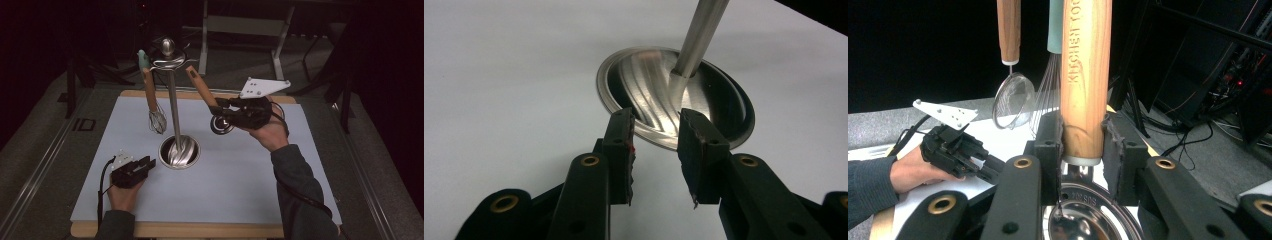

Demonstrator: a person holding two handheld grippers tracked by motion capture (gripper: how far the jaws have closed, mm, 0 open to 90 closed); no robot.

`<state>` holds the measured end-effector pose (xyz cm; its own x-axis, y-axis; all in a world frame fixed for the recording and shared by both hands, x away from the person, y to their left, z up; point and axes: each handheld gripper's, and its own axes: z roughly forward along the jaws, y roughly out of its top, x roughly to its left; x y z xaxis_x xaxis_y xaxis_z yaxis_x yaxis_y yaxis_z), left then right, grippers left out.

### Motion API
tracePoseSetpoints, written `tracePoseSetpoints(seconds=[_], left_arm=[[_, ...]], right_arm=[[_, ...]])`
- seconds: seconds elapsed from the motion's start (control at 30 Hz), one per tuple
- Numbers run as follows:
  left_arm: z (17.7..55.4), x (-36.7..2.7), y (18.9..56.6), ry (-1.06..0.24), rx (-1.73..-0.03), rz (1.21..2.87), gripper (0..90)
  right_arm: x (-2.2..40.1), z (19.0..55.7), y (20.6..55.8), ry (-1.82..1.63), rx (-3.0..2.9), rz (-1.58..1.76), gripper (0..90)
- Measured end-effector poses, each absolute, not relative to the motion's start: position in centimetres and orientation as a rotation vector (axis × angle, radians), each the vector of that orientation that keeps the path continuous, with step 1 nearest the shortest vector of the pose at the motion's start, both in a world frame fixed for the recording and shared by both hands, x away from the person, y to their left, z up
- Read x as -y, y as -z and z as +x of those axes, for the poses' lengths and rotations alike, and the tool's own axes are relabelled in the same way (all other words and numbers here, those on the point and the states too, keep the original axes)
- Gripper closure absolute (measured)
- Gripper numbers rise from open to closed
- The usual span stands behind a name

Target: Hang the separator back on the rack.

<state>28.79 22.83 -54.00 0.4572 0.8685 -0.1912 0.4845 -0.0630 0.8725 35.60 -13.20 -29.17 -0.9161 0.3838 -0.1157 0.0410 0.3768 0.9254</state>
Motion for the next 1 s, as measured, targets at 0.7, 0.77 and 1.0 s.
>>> tracePoseSetpoints(seconds=[0.7,0.77,1.0], left_arm=[[28.79,-22.81,54.01,-0.481,-1.173,1.71,67.7],[28.8,-22.81,54.01,-0.48,-1.173,1.71,67.7],[28.8,-22.8,54.01,-0.48,-1.173,1.71,67.7]], right_arm=[[12.8,35.16,28.53,-1.554,-2.335,0.327,71.0],[12.79,35.12,28.5,-1.554,-2.337,0.319,71.0],[12.85,35.05,28.41,-1.566,-2.334,0.312,71.0]])
